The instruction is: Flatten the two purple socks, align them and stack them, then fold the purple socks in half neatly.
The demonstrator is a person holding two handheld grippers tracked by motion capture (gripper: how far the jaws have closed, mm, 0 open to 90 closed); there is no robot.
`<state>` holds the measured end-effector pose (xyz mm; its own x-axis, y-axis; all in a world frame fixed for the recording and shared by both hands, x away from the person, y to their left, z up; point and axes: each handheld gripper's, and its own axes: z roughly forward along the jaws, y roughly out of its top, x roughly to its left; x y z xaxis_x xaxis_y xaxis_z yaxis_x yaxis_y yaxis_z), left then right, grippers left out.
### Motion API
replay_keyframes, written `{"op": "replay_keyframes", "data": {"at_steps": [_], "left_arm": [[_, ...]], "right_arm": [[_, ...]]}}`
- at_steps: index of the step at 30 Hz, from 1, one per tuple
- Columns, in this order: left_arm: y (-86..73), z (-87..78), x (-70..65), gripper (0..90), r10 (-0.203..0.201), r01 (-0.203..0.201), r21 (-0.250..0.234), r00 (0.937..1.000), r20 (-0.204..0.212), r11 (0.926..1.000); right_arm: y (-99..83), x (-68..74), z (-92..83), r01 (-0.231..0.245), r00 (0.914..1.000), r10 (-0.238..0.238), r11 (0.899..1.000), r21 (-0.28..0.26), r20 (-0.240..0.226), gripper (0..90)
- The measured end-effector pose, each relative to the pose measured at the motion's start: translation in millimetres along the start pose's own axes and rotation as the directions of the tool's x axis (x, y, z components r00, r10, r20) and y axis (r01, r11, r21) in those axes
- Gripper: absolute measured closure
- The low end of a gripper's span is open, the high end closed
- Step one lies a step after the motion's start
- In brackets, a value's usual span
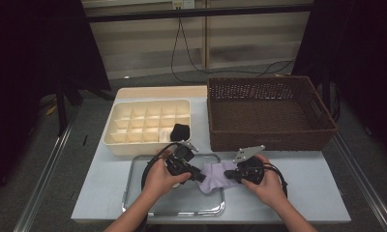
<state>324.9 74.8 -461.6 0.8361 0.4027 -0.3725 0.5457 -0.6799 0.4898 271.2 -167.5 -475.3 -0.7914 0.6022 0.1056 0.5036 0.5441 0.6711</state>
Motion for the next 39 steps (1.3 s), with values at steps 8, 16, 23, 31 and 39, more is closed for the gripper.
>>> {"op": "replay_keyframes", "data": {"at_steps": [8, 16, 23, 31, 39], "left_arm": [[3.9, 3.8, -5.2, 79.7, -0.023, 0.023, 0.041, 0.9997, 0.009, 0.9989], [8.2, -3.4, -2.9, 83.1, -0.029, 0.025, 0.047, 0.9951, 0.094, 0.9986], [24.4, -21.5, -7.4, 84.6, -0.034, 0.035, -0.003, 0.9890, 0.144, 0.9994], [45.7, -20.0, -22.2, 84.6, 0.005, -0.008, 0.018, 0.9870, 0.161, 0.9998], [63.1, -20.9, -30.0, 84.7, 0.025, -0.031, 0.031, 0.9855, 0.168, 0.9990]], "right_arm": [[-1.0, 1.0, 0.1, -0.006, 0.9999, 0.006, 1.000, -0.007, 0.014, 90.0], [-0.2, 1.5, 0.5, 0.005, 0.9999, -0.005, 1.000, -0.006, 0.010, 90.0], [0.8, 2.5, 1.9, -0.001, 0.9998, 0.001, 1.000, -0.011, -0.019, 90.0], [1.8, 6.8, 2.9, -0.007, 0.9987, 0.006, 1.000, -0.015, -0.051, 90.0], [-3.4, 5.6, -0.8, -0.024, 0.9947, 0.021, 0.999, -0.031, -0.101, 90.0]]}}
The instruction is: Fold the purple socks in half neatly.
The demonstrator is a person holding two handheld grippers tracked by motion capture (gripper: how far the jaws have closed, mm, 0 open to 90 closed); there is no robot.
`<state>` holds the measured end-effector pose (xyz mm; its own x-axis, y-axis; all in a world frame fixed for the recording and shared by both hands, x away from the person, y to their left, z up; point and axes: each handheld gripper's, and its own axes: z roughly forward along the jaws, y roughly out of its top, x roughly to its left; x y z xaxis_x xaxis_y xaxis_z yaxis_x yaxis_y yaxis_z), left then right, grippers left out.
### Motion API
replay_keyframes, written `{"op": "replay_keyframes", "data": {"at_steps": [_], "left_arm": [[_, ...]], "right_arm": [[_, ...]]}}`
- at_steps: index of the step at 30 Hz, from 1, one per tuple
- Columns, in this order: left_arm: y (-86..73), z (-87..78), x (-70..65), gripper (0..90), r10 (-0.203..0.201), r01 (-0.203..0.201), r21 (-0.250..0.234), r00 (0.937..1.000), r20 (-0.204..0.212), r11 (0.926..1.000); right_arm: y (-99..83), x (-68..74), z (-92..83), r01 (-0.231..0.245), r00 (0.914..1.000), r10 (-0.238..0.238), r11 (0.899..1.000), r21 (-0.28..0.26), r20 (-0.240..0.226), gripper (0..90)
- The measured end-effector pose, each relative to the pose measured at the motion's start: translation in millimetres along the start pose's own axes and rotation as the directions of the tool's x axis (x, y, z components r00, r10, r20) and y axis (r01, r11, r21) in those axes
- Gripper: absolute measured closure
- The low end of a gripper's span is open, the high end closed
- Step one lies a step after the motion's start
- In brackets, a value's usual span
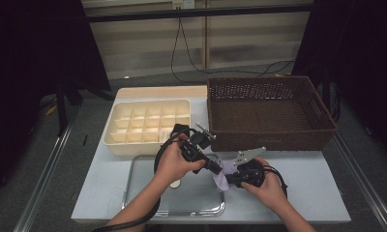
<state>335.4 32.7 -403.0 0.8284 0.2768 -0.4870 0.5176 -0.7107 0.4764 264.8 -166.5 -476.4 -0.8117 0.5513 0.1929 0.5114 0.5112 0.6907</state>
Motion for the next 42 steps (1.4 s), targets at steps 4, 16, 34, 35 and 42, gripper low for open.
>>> {"op": "replay_keyframes", "data": {"at_steps": [4, 16, 34, 35, 42], "left_arm": [[6.0, -2.4, -1.9, 84.7, 0.005, -0.005, 0.002, 1.0000, 0.001, 1.0000], [12.2, 11.4, 2.9, 84.5, -0.004, 0.005, 0.053, 0.9996, -0.028, 0.9986], [23.4, 51.8, 4.8, 83.6, 0.027, -0.021, 0.084, 0.9978, -0.061, 0.9962], [24.7, 52.1, 3.9, 83.6, 0.030, -0.025, 0.094, 0.9977, -0.060, 0.9953], [25.1, 56.2, 3.4, 71.9, 0.050, -0.045, 0.070, 0.9969, -0.062, 0.9966]], "right_arm": [[-1.1, 0.0, -1.7, -0.010, 0.9995, 0.010, 1.000, -0.022, -0.030, 90.0], [0.2, -4.8, -15.9, -0.015, 0.9998, 0.015, 1.000, -0.017, 0.011, 89.3], [-2.2, -21.9, -48.9, -0.035, 0.9880, 0.043, 0.998, -0.060, 0.148, 87.4], [-2.0, -22.2, -49.5, -0.034, 0.9877, 0.042, 0.998, -0.060, 0.150, 87.4], [-2.9, -24.5, -50.0, -0.037, 0.9845, 0.046, 0.998, -0.057, 0.169, 86.0]]}}
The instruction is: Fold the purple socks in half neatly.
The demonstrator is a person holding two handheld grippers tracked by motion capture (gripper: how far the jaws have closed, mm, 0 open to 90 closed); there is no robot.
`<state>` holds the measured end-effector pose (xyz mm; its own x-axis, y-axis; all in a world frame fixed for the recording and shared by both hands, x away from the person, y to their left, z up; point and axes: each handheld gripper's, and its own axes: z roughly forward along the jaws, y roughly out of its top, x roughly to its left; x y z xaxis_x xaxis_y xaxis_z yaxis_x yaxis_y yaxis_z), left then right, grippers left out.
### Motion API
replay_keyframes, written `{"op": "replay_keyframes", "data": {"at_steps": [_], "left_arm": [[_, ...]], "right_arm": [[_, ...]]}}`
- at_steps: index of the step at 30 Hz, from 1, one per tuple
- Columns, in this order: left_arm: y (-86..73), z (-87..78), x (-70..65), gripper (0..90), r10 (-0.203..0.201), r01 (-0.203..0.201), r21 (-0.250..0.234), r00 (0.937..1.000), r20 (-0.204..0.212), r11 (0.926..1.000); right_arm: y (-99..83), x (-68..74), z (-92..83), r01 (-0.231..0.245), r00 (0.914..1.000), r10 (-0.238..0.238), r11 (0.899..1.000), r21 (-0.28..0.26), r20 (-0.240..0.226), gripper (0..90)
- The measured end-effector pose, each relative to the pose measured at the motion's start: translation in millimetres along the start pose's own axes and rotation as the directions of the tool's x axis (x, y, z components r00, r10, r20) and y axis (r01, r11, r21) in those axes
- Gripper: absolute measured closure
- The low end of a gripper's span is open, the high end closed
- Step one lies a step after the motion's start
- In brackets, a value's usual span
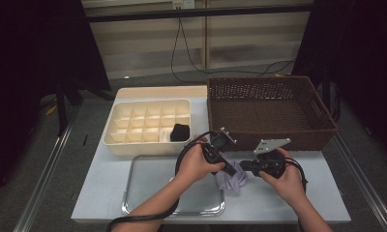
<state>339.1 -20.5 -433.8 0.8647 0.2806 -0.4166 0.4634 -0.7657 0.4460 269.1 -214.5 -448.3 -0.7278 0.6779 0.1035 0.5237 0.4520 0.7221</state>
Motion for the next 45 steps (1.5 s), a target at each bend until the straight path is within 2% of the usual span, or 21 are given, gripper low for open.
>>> {"op": "replay_keyframes", "data": {"at_steps": [2, 8, 12, 15, 23, 24, 27, 31, 33, 37, 41, 45], "left_arm": [[-1.7, -3.1, -0.9, 65.3, -0.002, 0.002, -0.017, 1.0000, -0.001, 0.9999], [-6.7, -15.6, -1.8, 58.6, 0.010, -0.011, -0.031, 0.9999, -0.011, 0.9995], [-17.4, -26.8, -0.4, 55.2, -0.009, 0.007, -0.059, 0.9993, -0.035, 0.9982], [-25.6, -30.6, 3.6, 52.8, -0.022, 0.020, -0.049, 0.9986, -0.047, 0.9986], [-40.0, -25.5, 12.0, 52.0, -0.068, 0.065, -0.048, 0.9961, -0.057, 0.9967], [-41.5, -22.9, 13.1, 51.7, -0.073, 0.071, -0.047, 0.9954, -0.061, 0.9964], [-43.0, -19.9, 15.4, 51.4, -0.075, 0.073, -0.041, 0.9956, -0.056, 0.9965], [-44.9, -14.0, 16.2, 49.9, -0.093, 0.091, -0.046, 0.9943, -0.052, 0.9948], [-44.7, -10.9, 16.7, 49.2, -0.093, 0.091, -0.039, 0.9943, -0.052, 0.9951], [-43.7, -6.0, 16.7, 48.9, -0.103, 0.101, -0.042, 0.9936, -0.046, 0.9940], [-41.7, -1.8, 17.1, 52.5, -0.117, 0.115, -0.061, 0.9926, -0.030, 0.9915], [-40.2, -0.8, 16.0, 62.2, -0.116, 0.114, -0.042, 0.9929, -0.029, 0.9926]], "right_arm": [[1.5, -0.2, -1.1, 0.000, 1.0000, 0.000, 1.000, -0.011, 0.007, 85.1], [9.2, 2.9, 0.2, 0.016, 0.9998, -0.016, 0.999, -0.027, 0.007, 83.5], [15.9, 6.8, 2.3, 0.030, 0.9995, -0.030, 0.999, -0.034, 0.005, 82.7], [20.1, 10.2, 4.6, 0.042, 0.9991, -0.042, 0.998, -0.036, 0.004, 81.7], [22.5, 17.2, 13.6, 0.072, 0.9969, -0.072, 0.997, -0.016, -0.031, 81.0], [20.4, 19.4, 17.8, 0.080, 0.9953, -0.080, 0.997, 0.008, -0.055, 81.4], [15.0, 21.3, 23.6, 0.091, 0.9940, -0.088, 0.995, 0.049, -0.065, 83.5], [4.1, 15.1, 25.0, 0.070, 0.9968, -0.067, 0.994, 0.083, -0.045, 86.5], [-0.3, 12.7, 24.9, 0.057, 0.9969, -0.052, 0.995, 0.080, -0.059, 87.7], [-1.2, 14.6, 26.7, 0.071, 0.9966, -0.067, 0.993, 0.089, -0.048, 88.4], [-1.9, 15.9, 28.3, 0.069, 0.9968, -0.065, 0.994, 0.087, -0.048, 88.5], [-2.9, 15.0, 28.3, 0.060, 0.9967, -0.055, 0.995, 0.077, -0.059, 88.5]]}}
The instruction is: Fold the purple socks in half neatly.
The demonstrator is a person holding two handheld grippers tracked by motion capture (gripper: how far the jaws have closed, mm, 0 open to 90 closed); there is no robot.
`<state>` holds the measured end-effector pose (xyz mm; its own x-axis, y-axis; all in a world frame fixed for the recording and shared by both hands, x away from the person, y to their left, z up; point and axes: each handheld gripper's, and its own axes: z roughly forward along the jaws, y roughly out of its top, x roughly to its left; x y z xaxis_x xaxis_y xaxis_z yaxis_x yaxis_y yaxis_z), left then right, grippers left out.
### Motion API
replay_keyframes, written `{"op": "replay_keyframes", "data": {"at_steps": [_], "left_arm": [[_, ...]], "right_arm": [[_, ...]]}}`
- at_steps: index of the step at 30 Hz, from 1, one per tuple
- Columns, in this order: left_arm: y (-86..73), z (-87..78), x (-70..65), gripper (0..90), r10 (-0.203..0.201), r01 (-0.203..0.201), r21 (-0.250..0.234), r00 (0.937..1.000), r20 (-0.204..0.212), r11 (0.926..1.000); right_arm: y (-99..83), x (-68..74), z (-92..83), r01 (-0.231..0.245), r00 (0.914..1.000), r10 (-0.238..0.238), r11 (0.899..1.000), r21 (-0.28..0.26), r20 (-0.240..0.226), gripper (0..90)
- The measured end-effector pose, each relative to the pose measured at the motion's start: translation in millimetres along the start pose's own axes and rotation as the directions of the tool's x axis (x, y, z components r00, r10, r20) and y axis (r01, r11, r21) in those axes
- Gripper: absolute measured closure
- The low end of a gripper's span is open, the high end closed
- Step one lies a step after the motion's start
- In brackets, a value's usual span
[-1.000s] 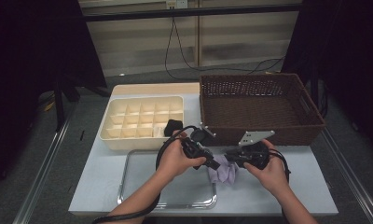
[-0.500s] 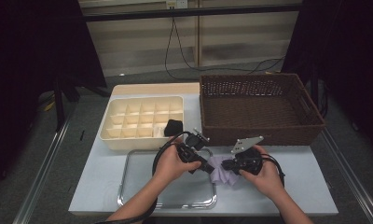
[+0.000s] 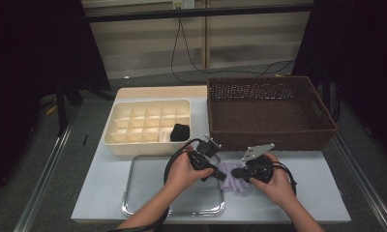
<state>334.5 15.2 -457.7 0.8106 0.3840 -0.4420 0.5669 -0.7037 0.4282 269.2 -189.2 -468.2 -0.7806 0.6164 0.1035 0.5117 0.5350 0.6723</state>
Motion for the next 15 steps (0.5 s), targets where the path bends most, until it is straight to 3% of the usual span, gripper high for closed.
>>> {"op": "replay_keyframes", "data": {"at_steps": [4, 7, 15], "left_arm": [[0.7, -0.3, -2.7, 82.7, 0.002, -0.002, 0.004, 0.9998, 0.020, 1.0000], [2.1, -3.3, -3.7, 84.4, 0.001, -0.001, -0.005, 0.9993, 0.037, 1.0000], [7.2, -28.1, -8.7, 85.7, -0.007, 0.007, -0.006, 0.9983, 0.058, 1.0000]], "right_arm": [[-0.2, 0.4, 0.5, -0.002, 1.0000, 0.002, 1.000, -0.002, -0.001, 88.5], [0.0, 1.3, 1.0, 0.000, 1.0000, 0.000, 1.000, -0.002, -0.002, 88.5], [3.5, 5.9, 5.8, -0.026, 0.9968, 0.022, 0.998, -0.053, -0.077, 88.6]]}}
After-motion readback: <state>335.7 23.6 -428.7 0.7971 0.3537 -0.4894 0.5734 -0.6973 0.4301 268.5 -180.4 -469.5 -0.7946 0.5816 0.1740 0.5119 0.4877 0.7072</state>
